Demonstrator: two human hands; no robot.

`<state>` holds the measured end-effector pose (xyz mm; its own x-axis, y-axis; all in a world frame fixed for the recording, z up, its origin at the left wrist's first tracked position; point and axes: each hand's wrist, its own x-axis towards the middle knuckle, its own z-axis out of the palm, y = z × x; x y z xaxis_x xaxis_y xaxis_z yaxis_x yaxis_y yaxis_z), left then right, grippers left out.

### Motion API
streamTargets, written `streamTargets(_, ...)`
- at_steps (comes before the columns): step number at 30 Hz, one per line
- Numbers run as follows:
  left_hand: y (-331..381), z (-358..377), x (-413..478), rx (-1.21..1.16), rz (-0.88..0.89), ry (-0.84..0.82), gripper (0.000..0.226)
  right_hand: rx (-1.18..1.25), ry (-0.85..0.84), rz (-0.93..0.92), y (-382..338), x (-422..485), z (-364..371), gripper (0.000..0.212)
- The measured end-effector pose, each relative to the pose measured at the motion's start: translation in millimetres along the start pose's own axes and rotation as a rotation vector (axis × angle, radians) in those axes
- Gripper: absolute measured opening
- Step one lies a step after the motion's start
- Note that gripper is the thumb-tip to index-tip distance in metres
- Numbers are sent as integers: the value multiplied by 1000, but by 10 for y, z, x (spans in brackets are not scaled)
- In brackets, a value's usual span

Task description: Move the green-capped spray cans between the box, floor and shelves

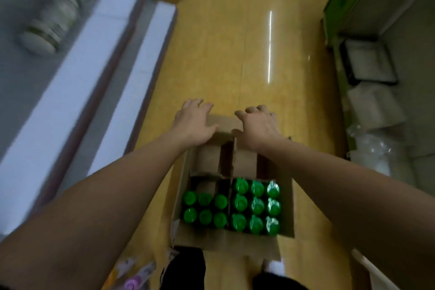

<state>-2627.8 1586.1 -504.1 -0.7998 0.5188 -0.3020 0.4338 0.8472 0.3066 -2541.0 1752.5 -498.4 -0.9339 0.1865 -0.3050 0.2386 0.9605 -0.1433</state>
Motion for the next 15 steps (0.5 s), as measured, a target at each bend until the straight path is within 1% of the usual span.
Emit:
streamTargets(3, 509, -818, -204, 40, 16, 163, 74, -50, 154, -12, 71, -222, -867, 59)
streamTargets(8, 1345, -2031, -750, 146, 88, 317, 76, -68, 340, -30, 211, -777, -2165, 69)
streamTargets(11, 1839, -2638, -1067, 230, 119, 432, 77, -102, 455, -48, 305, -1120, -2847, 76)
streamTargets(15, 2396, -3218, -1399, 258, 113, 542, 77, -135, 566, -27, 496, -1499, -3598, 81)
